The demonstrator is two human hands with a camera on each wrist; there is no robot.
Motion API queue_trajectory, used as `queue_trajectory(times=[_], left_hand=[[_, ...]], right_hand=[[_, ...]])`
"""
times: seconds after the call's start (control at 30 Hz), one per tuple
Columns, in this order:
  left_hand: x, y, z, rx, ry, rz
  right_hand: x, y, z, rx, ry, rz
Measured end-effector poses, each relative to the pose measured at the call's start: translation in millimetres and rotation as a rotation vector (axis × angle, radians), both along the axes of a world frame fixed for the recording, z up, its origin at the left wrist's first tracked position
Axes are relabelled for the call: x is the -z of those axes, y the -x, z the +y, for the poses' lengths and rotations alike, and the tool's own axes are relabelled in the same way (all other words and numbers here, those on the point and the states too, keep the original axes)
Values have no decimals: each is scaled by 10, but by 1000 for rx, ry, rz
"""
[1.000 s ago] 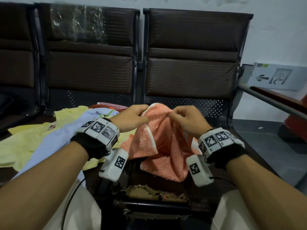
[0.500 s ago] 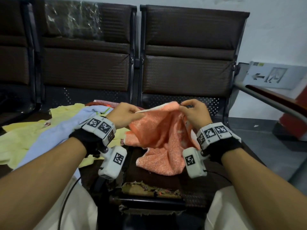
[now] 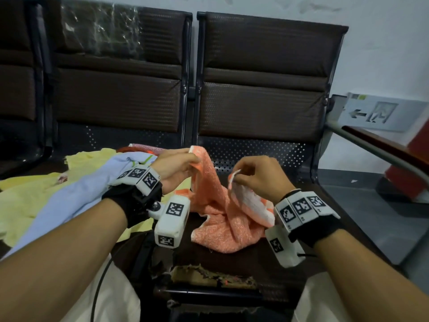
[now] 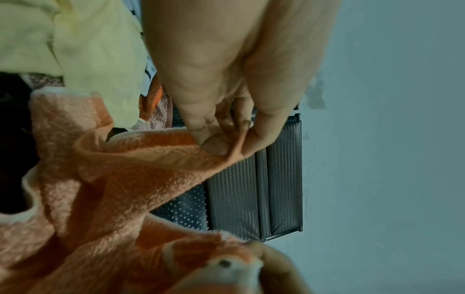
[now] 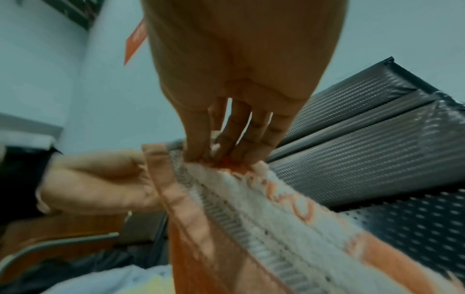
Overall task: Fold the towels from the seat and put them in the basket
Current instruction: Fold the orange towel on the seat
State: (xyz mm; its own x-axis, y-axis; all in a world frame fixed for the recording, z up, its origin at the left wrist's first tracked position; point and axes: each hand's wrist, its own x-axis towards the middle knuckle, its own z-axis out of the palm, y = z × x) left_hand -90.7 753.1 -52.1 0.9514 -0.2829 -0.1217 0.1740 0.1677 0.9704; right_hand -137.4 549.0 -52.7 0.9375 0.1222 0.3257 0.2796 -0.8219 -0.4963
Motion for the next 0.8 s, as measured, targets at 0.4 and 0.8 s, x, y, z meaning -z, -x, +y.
queue_trajectory(times=[0.4,0.8], left_hand=[[58,115,-70,86,-58,-172],[78,258,-151,122,-196,-410]], right_hand=[[36,-51,240,-70,-257,-186],[134,-119,219,43,-358,-98]])
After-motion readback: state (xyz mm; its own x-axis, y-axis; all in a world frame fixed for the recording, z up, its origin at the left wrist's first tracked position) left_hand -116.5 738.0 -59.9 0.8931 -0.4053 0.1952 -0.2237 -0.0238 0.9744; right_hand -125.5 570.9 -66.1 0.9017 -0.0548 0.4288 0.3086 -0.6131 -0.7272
